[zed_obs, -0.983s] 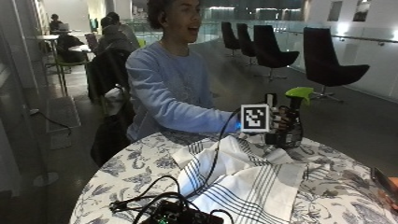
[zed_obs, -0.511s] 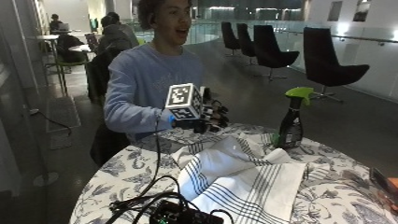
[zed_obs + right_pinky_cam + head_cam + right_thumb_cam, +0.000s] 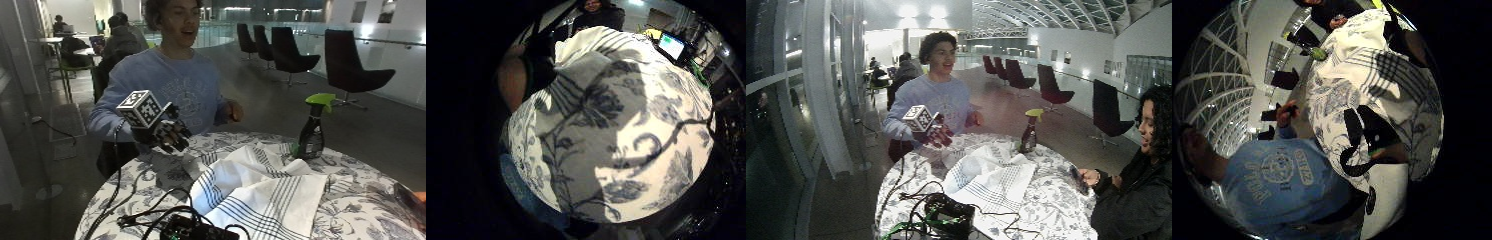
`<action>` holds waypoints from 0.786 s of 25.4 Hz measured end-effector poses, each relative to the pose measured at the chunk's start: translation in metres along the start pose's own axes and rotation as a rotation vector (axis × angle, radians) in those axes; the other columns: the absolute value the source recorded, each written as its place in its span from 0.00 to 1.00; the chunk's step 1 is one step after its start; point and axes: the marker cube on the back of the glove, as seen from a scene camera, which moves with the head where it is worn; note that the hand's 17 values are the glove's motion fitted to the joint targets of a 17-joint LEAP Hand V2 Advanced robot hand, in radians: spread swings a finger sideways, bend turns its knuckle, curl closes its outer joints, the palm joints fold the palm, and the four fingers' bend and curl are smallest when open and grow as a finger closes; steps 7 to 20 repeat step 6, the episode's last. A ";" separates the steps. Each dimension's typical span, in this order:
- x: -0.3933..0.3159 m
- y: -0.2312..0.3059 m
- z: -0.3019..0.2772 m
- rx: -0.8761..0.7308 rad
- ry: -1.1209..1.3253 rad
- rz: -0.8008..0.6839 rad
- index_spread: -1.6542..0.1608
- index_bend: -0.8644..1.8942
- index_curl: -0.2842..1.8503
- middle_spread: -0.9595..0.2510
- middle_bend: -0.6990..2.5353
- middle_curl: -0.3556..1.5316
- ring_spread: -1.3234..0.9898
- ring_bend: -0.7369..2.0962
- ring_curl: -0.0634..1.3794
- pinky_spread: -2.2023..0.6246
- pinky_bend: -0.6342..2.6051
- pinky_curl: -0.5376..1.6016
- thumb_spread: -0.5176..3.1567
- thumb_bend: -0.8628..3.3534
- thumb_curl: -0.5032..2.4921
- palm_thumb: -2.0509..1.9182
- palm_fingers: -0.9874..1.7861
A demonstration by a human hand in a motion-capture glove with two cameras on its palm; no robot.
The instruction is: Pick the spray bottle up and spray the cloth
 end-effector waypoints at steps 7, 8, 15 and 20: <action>0.014 0.009 -0.007 0.010 0.073 0.049 0.75 0.37 0.27 0.76 0.30 0.41 0.58 0.38 0.28 0.83 0.25 0.41 0.44 0.20 0.29 0.71 0.66; 0.014 0.009 -0.007 0.010 0.073 0.049 0.75 0.37 0.27 0.76 0.30 0.41 0.58 0.38 0.28 0.83 0.25 0.41 0.44 0.20 0.29 0.71 0.66; 0.014 0.009 -0.007 0.010 0.073 0.049 0.75 0.37 0.27 0.76 0.30 0.41 0.58 0.38 0.28 0.83 0.25 0.41 0.44 0.20 0.29 0.71 0.66; 0.014 0.009 -0.007 0.010 0.073 0.049 0.75 0.37 0.27 0.76 0.30 0.41 0.58 0.38 0.28 0.83 0.25 0.41 0.44 0.20 0.29 0.71 0.66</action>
